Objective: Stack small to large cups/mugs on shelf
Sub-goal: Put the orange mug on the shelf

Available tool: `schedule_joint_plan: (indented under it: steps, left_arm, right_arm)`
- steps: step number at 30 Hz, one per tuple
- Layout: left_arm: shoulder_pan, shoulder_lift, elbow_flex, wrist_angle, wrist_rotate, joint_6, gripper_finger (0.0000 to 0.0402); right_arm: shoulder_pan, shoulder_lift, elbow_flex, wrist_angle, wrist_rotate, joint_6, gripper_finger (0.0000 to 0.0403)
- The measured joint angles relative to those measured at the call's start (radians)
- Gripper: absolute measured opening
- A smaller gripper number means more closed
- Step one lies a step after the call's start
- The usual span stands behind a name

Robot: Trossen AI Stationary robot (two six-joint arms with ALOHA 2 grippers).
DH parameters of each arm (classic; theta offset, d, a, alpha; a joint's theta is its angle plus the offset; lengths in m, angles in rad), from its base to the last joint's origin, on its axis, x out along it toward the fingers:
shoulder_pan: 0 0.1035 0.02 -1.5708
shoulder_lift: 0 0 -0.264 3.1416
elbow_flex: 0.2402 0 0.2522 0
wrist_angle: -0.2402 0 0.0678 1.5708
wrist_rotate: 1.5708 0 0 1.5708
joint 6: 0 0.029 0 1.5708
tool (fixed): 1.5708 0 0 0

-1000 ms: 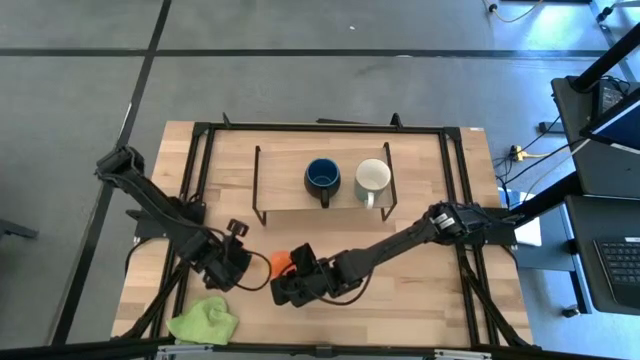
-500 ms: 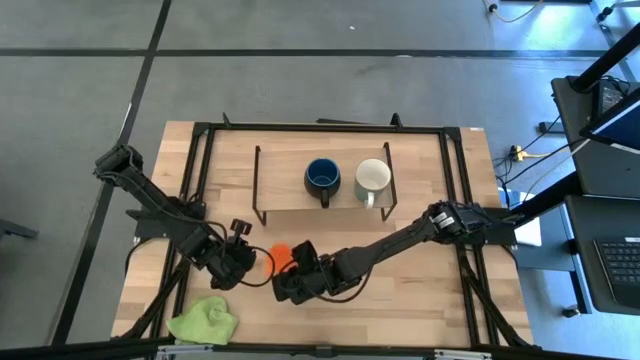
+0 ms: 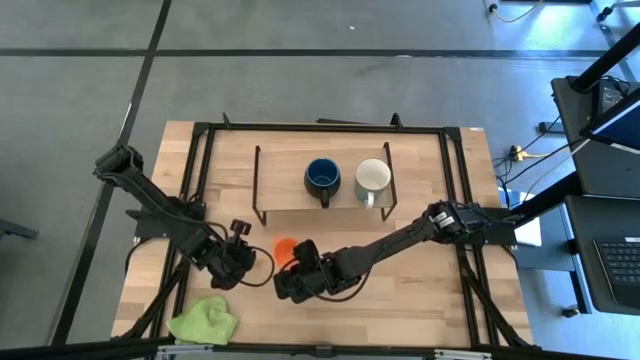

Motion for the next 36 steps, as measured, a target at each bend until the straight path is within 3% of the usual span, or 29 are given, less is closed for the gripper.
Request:
schedule_joint_plan:
  steps: [6,16,36]
  left_arm:
    - [0.000,0.001,-0.074,0.059,0.002,-0.025,0.0069]
    - [0.015,0.001,-0.076,0.248,-0.006,-0.053,0.0069]
    - [0.048,0.001,-0.076,0.256,-0.014,-0.075,0.0069]
  right_arm:
    - [0.011,0.000,0.000,-0.015,0.029,0.003,0.0012]
    - [0.012,-0.003,0.000,-0.125,0.106,0.006,0.0005]
    - [0.000,-0.003,0.000,-0.209,0.095,0.007,0.0005]
